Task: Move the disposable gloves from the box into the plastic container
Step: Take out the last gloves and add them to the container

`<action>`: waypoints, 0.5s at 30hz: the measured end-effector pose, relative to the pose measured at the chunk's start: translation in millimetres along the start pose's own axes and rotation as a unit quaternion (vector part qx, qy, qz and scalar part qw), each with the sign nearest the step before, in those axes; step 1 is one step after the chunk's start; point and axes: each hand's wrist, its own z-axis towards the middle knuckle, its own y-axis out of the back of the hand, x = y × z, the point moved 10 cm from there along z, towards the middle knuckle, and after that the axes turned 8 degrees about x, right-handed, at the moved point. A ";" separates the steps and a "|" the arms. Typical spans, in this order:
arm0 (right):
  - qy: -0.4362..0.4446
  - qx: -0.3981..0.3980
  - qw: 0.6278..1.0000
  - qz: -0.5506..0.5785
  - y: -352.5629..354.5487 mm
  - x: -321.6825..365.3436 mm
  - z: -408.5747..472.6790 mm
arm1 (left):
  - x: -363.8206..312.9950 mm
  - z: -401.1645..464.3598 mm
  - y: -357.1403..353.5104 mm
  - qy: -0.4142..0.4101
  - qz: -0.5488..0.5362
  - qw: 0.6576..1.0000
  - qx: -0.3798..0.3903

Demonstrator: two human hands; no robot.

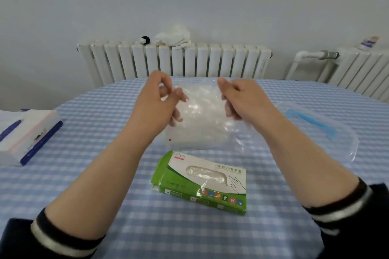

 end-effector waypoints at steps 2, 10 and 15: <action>0.029 -0.016 0.996 -0.082 2.0 9.6 25.5 | -2.8 24.4 3.0 -0.013 0.094 0.995 -0.018; 0.050 -0.040 0.931 -0.359 -6.9 0.8 88.0 | 34.0 92.0 -31.9 0.057 0.536 0.820 0.192; 0.198 0.030 0.936 -0.289 -30.0 37.5 72.4 | 53.3 88.9 -40.0 0.063 0.586 0.767 0.254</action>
